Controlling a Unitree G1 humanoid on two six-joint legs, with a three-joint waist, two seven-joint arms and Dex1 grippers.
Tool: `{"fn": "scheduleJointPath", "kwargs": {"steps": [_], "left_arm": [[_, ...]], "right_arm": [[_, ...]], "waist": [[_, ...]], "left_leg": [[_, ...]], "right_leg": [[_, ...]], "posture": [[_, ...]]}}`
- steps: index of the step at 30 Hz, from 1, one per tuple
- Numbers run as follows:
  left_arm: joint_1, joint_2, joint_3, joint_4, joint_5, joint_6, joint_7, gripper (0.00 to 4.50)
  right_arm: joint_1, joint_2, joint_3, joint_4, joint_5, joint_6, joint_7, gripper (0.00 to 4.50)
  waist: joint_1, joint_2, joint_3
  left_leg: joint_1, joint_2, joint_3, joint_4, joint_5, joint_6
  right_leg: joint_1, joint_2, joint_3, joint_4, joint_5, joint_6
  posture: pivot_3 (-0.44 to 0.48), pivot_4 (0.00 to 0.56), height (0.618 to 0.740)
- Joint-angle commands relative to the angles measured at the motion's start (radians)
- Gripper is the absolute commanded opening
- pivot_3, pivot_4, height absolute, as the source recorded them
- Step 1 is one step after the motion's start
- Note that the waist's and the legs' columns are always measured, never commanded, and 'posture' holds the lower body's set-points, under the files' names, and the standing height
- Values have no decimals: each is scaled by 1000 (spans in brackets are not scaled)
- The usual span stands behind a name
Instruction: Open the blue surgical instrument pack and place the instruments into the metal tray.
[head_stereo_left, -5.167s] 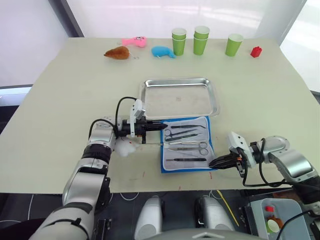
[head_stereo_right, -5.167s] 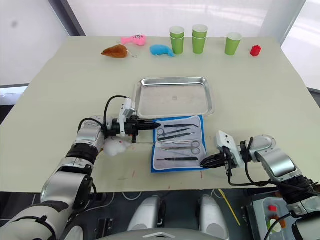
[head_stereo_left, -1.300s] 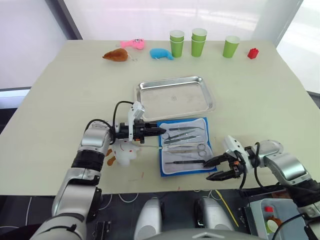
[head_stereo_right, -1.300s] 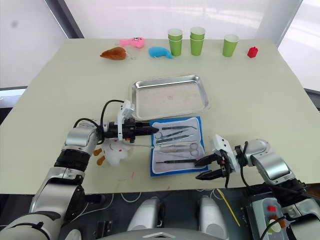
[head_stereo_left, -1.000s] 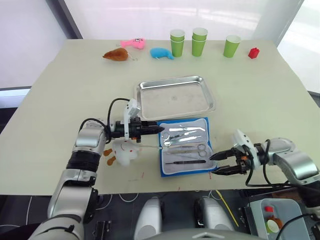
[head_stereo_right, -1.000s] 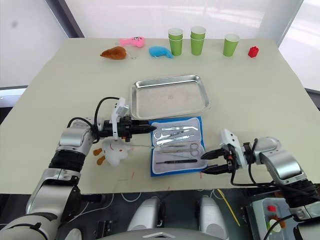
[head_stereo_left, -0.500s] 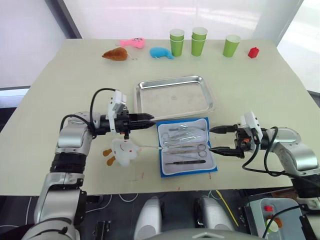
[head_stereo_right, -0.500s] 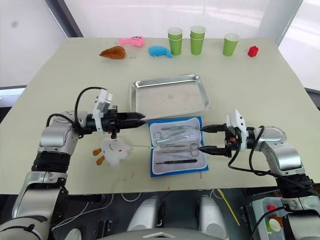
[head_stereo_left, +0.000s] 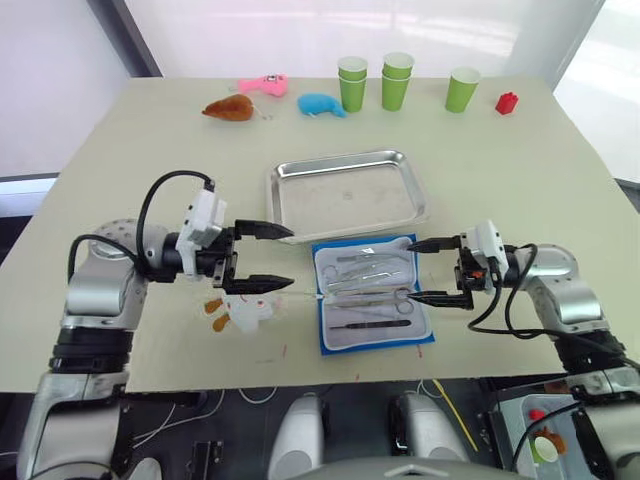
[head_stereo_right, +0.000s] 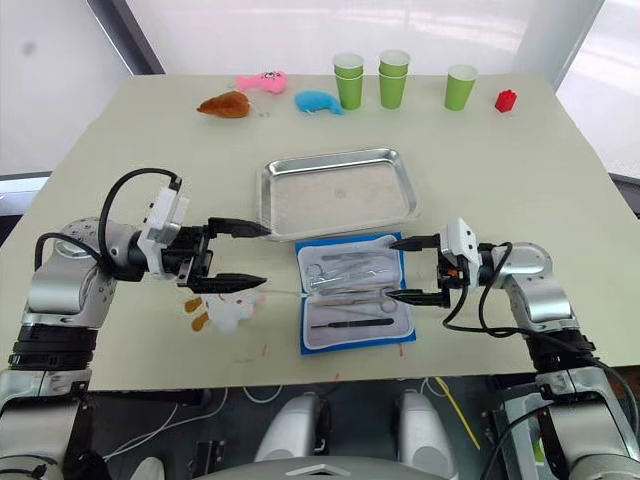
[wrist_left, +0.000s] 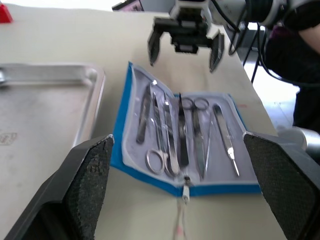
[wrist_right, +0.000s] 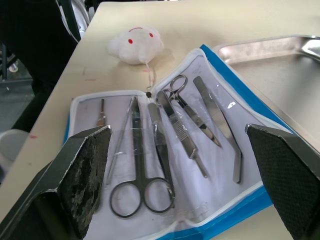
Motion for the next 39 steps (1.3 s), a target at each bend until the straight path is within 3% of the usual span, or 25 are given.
{"fn": "scheduleJointPath", "kwargs": {"steps": [1, 14, 28, 34, 39], "left_arm": [[4, 12, 23, -46, -29, -31, -18, 4455], [72, -17, 34, -118, -117, 18, 34, 4455], [91, -31, 21, -97, -102, -3, 62, 4455], [69, -61, 13, -41, -69, -27, 102, 4455], [15, -93, -27, 72, 33, -119, 140, 4455]], "right_arm": [[-31, 27, 8, 45, -18, -63, 4, 4500], [-71, 95, 46, 275, -123, -122, -43, 4500], [-29, 107, 65, 296, -164, -118, -97, 4500], [-6, 105, 81, 294, -168, -120, -91, 4500], [1, 102, 98, 327, -183, -127, -79, 4500]], "waist": [[0, 0, 0], [-2, 1, 1], [-3, 1, 1], [-3, 1, 1], [-2, 0, 0]], "left_leg": [[0, 0, 0, 0, 0, 0], [0, 0, 0, 0, 0, 0], [2, 0, 1, 0, 0, 0], [3, 0, 1, 0, 0, 0], [3, 0, 1, 0, 0, 0]], "right_leg": [[0, 0, 0, 0, 0, 0], [0, 0, 1, 0, 0, 0], [0, 0, 1, 1, 0, 0], [1, 0, 1, 2, 0, 0], [1, 0, 1, 2, 0, 0]], "posture": [[0, 150, 740], [0, 150, 740], [0, 150, 740], [0, 150, 740], [0, 150, 740]]}}
